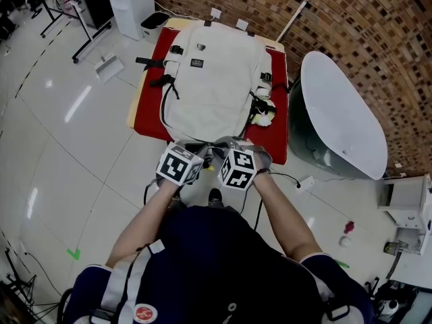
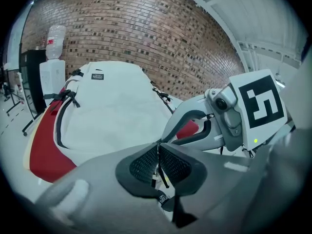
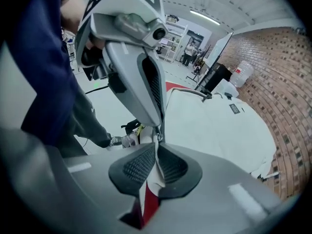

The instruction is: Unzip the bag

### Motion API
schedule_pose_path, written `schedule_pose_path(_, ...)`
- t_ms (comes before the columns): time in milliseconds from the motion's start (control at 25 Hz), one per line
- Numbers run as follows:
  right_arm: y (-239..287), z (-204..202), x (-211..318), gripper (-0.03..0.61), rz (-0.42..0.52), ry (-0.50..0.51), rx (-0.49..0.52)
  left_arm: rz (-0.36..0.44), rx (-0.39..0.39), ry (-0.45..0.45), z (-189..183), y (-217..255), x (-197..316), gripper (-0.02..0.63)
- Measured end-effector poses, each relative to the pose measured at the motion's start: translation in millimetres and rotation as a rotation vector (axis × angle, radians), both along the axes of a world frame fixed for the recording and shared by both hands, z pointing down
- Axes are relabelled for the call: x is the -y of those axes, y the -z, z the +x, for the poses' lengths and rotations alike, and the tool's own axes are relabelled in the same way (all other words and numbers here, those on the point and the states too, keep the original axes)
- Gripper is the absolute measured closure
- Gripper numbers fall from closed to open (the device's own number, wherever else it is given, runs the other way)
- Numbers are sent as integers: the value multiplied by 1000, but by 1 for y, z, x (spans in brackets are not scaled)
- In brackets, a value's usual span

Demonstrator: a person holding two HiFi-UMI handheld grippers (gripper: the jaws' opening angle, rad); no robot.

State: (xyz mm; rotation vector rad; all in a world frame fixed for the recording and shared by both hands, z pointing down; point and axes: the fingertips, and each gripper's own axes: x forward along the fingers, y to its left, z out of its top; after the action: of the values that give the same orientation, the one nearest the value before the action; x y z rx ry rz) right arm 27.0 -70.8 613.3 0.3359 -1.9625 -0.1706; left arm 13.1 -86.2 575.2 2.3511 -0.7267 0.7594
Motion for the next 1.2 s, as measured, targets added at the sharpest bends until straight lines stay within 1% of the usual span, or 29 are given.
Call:
schedule_pose_path(80, 1, 1, -1, 565, -1, 0, -3, -3, -3, 11, -6, 0, 2, 600)
schedule_pose_path(280, 0, 3, -2, 566, -31, -25, 4, -10, -3, 44, -27, -4, 9, 598)
schedule_pose_path(440, 2, 4, -1, 566, -47, -49, 11, 8, 7, 50, -40, -4, 13, 598)
schedule_pose_path(600, 2, 4, -2, 566, -69, -84, 23, 20, 25, 74, -61, -5, 19, 598)
schedule_pose_path(760, 2, 5, -1, 566, -93, -129, 35, 39, 52, 96, -83, -6, 30, 598)
schedule_pose_path(960, 1, 5, 1, 566, -129, -181, 46, 82, 111, 113, -115, -8, 48, 597)
schedule_pose_path(1200, 1, 6, 3, 566, -156, -254, 62, 111, 153, 74, -131, -8, 63, 595)
